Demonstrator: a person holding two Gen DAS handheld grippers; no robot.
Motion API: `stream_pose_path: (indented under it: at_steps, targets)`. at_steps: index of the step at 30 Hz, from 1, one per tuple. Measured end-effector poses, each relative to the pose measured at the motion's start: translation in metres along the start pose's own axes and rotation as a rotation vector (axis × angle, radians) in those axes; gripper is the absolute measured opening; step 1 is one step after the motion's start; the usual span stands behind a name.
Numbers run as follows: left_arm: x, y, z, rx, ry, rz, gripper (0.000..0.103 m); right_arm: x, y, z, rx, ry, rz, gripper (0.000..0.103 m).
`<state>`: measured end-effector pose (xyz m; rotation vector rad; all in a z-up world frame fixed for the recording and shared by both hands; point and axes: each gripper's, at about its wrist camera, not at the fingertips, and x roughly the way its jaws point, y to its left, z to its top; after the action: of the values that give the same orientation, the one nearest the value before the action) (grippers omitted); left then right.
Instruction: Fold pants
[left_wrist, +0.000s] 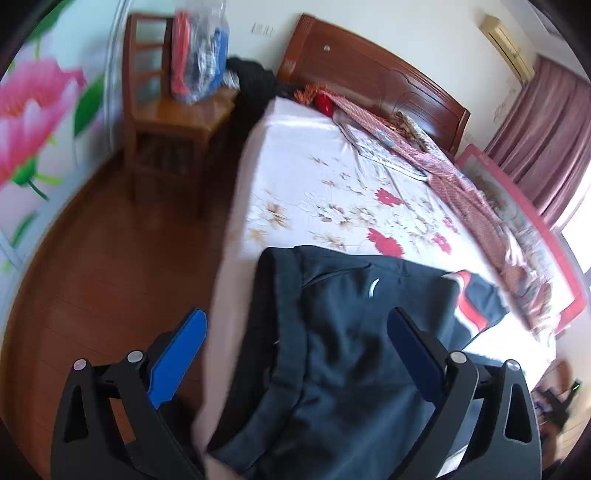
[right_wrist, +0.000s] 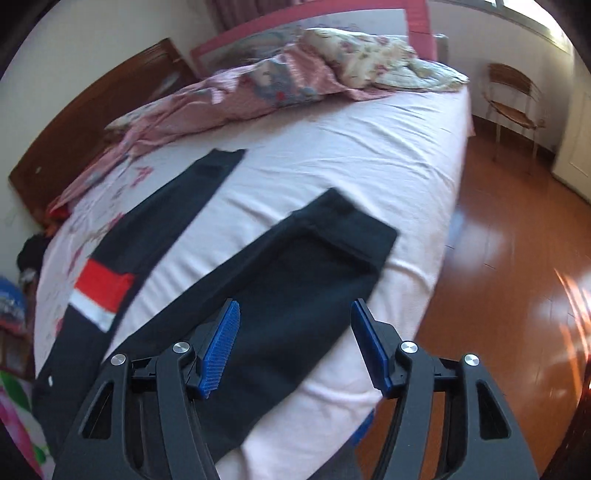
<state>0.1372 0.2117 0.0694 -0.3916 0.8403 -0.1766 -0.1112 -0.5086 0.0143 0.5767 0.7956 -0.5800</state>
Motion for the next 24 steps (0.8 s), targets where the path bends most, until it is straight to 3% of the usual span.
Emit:
stream_pose_path:
  at_steps: [1,4,6,7,8,11,13,17,22,24]
  targets:
    - [0.014,0.004,0.010,-0.024,0.039,-0.060,0.099,-0.003,0.019,-0.005,-0.029,0.007,0.030,0.062]
    - [0.063,0.027,0.035,-0.125,0.118,-0.145,0.097,-0.007,0.074,-0.012,-0.112,0.032,0.107,0.062]
    - [0.091,0.043,0.042,-0.218,0.175,-0.169,0.093,-0.010,0.106,-0.016,-0.170,0.042,0.145,0.062]
    - [0.108,0.052,0.045,-0.267,0.214,-0.230,0.091,-0.011,0.120,-0.017,-0.198,0.044,0.163,0.062]
    - [0.119,0.057,0.046,-0.296,0.235,-0.247,0.079,-0.012,0.133,-0.019,-0.222,0.044,0.168,0.062]
    - [0.149,0.070,0.047,-0.374,0.302,-0.290,0.077,-0.012,0.165,-0.021,-0.296,0.047,0.174,0.062]
    - [0.160,0.075,0.046,-0.411,0.301,-0.308,0.077,-0.011,0.181,-0.024,-0.344,0.055,0.185,0.062]
    - [0.181,0.085,0.045,-0.511,0.306,-0.417,0.078,-0.002,0.202,-0.028,-0.393,0.074,0.183,0.062]
    - [0.203,0.083,0.040,-0.565,0.373,-0.469,0.077,0.013,0.211,-0.030,-0.388,0.109,0.197,0.062]
    - [0.209,0.080,0.041,-0.562,0.365,-0.465,0.077,0.018,0.215,-0.034,-0.396,0.119,0.196,0.062]
